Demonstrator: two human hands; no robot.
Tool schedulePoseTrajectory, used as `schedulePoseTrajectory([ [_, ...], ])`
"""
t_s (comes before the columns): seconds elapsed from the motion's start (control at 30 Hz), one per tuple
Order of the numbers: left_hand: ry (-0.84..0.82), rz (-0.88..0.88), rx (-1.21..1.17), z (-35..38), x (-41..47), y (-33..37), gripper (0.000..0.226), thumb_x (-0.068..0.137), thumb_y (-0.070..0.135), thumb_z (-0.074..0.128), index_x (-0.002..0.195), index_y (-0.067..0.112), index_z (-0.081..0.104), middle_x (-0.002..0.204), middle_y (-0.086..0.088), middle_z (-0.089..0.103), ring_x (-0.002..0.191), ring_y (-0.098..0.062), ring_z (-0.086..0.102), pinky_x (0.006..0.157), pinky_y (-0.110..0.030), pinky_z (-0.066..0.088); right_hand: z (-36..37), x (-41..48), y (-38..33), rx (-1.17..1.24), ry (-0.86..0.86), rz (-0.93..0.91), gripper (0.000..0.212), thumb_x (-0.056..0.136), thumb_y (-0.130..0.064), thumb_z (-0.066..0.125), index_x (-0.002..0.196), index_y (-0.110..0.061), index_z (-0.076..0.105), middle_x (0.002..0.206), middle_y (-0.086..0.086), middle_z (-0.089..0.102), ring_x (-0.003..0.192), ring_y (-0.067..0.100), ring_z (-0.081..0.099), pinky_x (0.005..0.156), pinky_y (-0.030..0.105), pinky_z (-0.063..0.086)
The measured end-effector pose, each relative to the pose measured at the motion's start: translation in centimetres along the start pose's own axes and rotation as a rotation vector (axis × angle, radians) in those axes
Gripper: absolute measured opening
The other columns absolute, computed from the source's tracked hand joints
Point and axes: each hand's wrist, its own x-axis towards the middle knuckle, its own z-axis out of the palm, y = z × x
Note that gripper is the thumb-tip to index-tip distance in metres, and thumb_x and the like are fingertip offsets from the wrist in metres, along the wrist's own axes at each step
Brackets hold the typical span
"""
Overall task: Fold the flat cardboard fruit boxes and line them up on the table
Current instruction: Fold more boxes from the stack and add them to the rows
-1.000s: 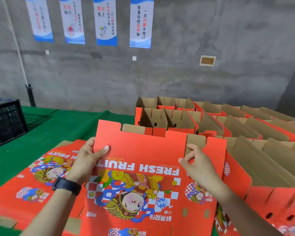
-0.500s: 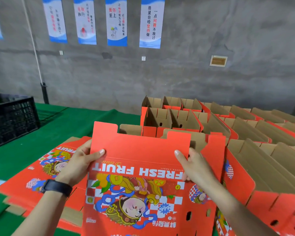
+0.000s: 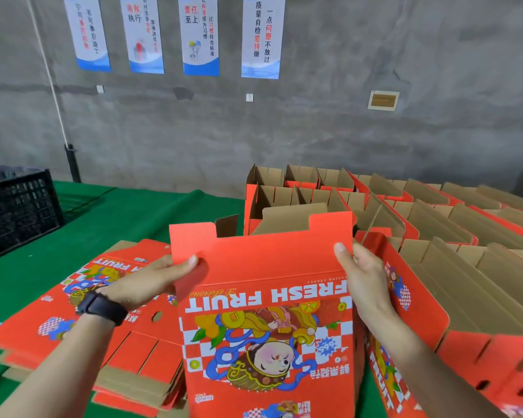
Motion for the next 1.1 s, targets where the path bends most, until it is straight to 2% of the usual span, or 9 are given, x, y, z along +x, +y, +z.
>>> schedulePoseTrajectory([
  [0.1, -0.107, -0.035, 0.217, 1.2, 0.6, 1.5, 0.048, 0.083, 0.067, 0.043, 0.077, 0.023, 0.060, 0.065, 0.022, 0.064, 0.060, 0.008, 0.055, 0.068, -0.016, 0.044, -1.2, 0.3, 0.3, 0.081, 0.001, 0.042, 0.034, 0.091, -0.049, 0.057, 0.086, -0.016, 0.066, 0.084, 0.015, 0.070, 0.083, 0.041, 0.066, 0.078, 0.059, 0.053],
  [0.27, -0.044, -0.074, 0.507, 2.6, 1.1, 3.0, 0.064, 0.090, 0.058, 0.023, 0.052, 0.021, 0.059, 0.049, 0.028, 0.058, 0.052, 0.017, 0.054, 0.055, 0.002, 0.035, -3.1, 0.3, 0.5, 0.156, 0.002, 0.061, 0.083, 0.065, -0.083, 0.057, 0.086, -0.003, 0.058, 0.088, 0.031, 0.061, 0.084, 0.051, 0.060, 0.076, 0.065, 0.049],
  [0.4, 0.050, -0.039, 0.502, 3.8, 0.7, 3.7, 0.074, 0.087, 0.058, 0.011, 0.050, 0.015, 0.058, 0.052, 0.009, 0.062, 0.052, 0.000, 0.056, 0.059, -0.009, 0.042, -4.2, 0.0, 0.3, 0.186, 0.035, 0.060, 0.093, 0.064, -0.084, 0.058, 0.090, 0.006, 0.053, 0.082, 0.032, 0.058, 0.072, 0.036, 0.059, 0.074, 0.062, 0.050],
  [0.5, 0.280, 0.068, 0.585, 4.5, 0.3, 3.8, 0.062, 0.077, 0.062, 0.009, 0.050, 0.015, 0.039, 0.050, 0.001, 0.043, 0.049, -0.014, 0.039, 0.052, -0.016, 0.034, -4.2, -0.5, 0.6, 0.133, 0.095, 0.039, 0.098, 0.071, -0.086, 0.046, 0.083, 0.012, 0.050, 0.076, 0.029, 0.055, 0.070, 0.031, 0.055, 0.073, 0.059, 0.047],
  [0.63, 0.524, 0.051, 0.449, 4.9, 0.6, 3.7, 0.068, 0.081, 0.064, 0.010, 0.049, 0.013, 0.040, 0.051, -0.001, 0.046, 0.055, -0.023, 0.041, 0.060, -0.035, 0.034, -3.8, -1.4, 0.7, -0.033, 0.166, -0.096, 0.068, 0.087, -0.068, 0.042, 0.057, -0.008, 0.052, 0.069, -0.005, 0.054, 0.078, 0.012, 0.050, 0.076, 0.032, 0.036],
  [0.8, 0.601, -0.045, 0.123, 6.9, 1.4, 1.2, 0.057, 0.102, 0.040, 0.031, 0.053, 0.015, 0.048, 0.043, 0.006, 0.052, 0.049, -0.015, 0.041, 0.054, -0.031, 0.029, -3.8, -1.5, 3.0, -0.051, 0.149, -0.097, 0.054, 0.090, -0.025, 0.064, 0.051, 0.007, 0.044, 0.076, 0.000, 0.051, 0.076, 0.026, 0.052, 0.072, 0.043, 0.040],
  [0.97, 0.627, -0.034, 0.179, 8.5, 0.9, 0.5, 0.042, 0.100, 0.030, 0.043, 0.064, 0.011, 0.053, 0.059, 0.000, 0.057, 0.059, -0.020, 0.049, 0.057, -0.032, 0.034, -4.7, -2.1, 3.8, -0.080, 0.187, -0.068, 0.050, 0.084, -0.014, 0.071, 0.047, -0.006, 0.038, 0.093, -0.009, 0.055, 0.077, 0.004, 0.053, 0.066, 0.013, 0.033],
  [1.07, 0.617, -0.010, 0.292, 9.7, 0.1, 1.4, 0.022, 0.097, 0.021, 0.050, 0.097, 0.008, 0.067, 0.092, -0.010, 0.069, 0.085, -0.028, 0.063, 0.070, -0.031, 0.042, -5.4, -2.8, 3.5, -0.179, 0.148, -0.029, 0.010, 0.080, -0.012, 0.074, 0.088, -0.015, 0.068, 0.121, -0.007, 0.053, 0.108, -0.001, 0.049, 0.092, 0.012, 0.033],
  [1.1, 0.637, 0.004, 0.379, 10.1, -0.1, 1.6, 0.023, 0.095, 0.016, 0.054, 0.110, 0.004, 0.065, 0.106, -0.014, 0.067, 0.097, -0.031, 0.062, 0.075, -0.029, 0.041, -5.6, -3.1, 3.6, -0.237, 0.142, -0.052, 0.036, 0.079, -0.008, 0.075, 0.113, -0.012, 0.065, 0.131, -0.005, 0.048, 0.116, -0.002, 0.042, 0.099, 0.010, 0.029],
])
